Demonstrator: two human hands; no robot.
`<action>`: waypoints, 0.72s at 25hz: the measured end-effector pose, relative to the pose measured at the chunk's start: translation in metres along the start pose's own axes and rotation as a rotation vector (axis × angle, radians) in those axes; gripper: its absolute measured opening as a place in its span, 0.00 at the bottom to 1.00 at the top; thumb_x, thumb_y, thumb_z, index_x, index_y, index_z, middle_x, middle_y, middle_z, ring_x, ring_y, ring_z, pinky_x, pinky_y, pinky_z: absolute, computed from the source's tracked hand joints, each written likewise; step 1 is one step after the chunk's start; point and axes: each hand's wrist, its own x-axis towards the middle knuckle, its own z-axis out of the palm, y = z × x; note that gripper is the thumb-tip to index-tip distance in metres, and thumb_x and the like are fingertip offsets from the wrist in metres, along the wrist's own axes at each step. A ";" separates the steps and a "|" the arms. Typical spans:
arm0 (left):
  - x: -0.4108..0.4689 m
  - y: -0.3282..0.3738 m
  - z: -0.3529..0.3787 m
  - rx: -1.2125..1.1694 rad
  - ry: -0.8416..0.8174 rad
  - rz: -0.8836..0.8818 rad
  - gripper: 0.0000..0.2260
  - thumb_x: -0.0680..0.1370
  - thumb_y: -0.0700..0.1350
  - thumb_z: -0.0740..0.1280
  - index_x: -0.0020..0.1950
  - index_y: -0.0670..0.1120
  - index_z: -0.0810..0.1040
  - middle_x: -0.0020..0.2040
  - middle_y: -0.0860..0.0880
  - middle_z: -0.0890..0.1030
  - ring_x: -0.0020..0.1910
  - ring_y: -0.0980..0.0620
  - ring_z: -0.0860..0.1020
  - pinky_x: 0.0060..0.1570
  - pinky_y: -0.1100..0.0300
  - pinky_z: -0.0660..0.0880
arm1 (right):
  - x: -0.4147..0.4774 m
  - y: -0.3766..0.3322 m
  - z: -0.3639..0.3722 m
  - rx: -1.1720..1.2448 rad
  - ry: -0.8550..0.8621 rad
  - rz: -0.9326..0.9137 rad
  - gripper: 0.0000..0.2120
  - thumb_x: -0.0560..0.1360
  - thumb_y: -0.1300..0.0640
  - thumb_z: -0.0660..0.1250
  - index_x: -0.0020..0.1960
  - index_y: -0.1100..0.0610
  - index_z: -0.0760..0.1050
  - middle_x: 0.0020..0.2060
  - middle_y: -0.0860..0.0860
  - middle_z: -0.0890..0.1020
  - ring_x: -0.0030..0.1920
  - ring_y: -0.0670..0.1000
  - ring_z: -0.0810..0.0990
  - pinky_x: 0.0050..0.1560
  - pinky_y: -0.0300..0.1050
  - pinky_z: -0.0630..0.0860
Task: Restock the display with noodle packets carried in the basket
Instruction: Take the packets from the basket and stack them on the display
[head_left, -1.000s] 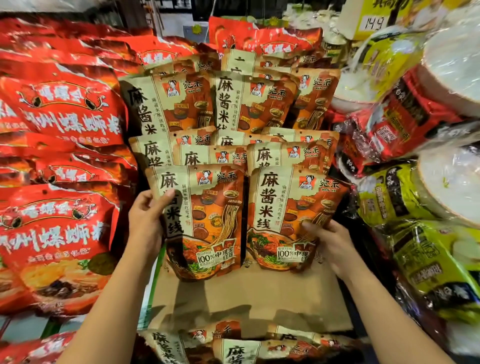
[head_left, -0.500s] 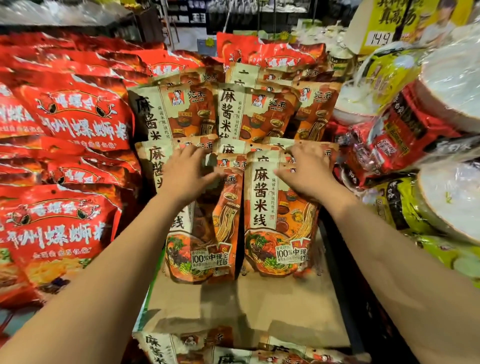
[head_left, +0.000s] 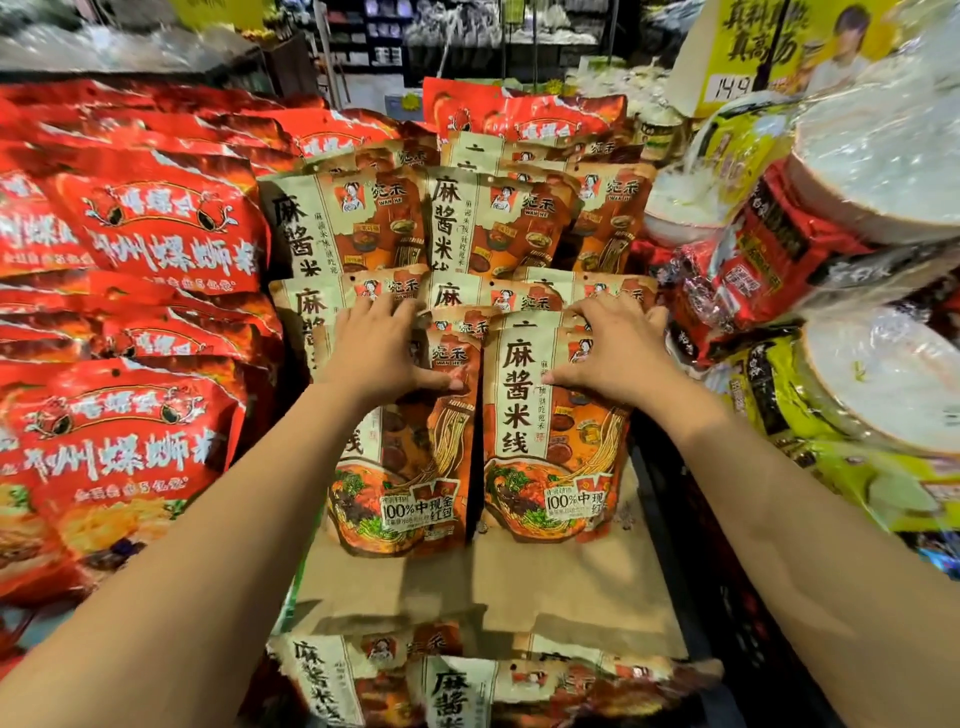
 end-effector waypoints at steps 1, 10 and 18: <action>-0.009 -0.003 -0.005 0.006 0.032 0.023 0.50 0.58 0.79 0.62 0.72 0.50 0.68 0.64 0.46 0.73 0.64 0.43 0.68 0.64 0.45 0.62 | -0.009 -0.001 -0.003 0.013 0.013 0.006 0.41 0.64 0.30 0.72 0.71 0.49 0.67 0.69 0.49 0.71 0.71 0.53 0.62 0.68 0.57 0.58; -0.064 -0.020 -0.040 -0.306 0.142 0.219 0.28 0.79 0.67 0.55 0.57 0.45 0.80 0.49 0.46 0.81 0.47 0.45 0.79 0.47 0.51 0.75 | -0.070 -0.010 -0.018 0.177 0.061 0.035 0.27 0.74 0.29 0.57 0.52 0.51 0.78 0.49 0.48 0.79 0.58 0.53 0.71 0.63 0.56 0.59; -0.001 0.010 -0.048 -0.582 0.047 0.163 0.15 0.79 0.49 0.67 0.65 0.47 0.77 0.60 0.49 0.80 0.58 0.50 0.78 0.60 0.52 0.75 | -0.002 0.005 -0.046 0.344 0.016 0.064 0.18 0.78 0.51 0.67 0.66 0.56 0.73 0.55 0.52 0.79 0.58 0.56 0.77 0.54 0.46 0.72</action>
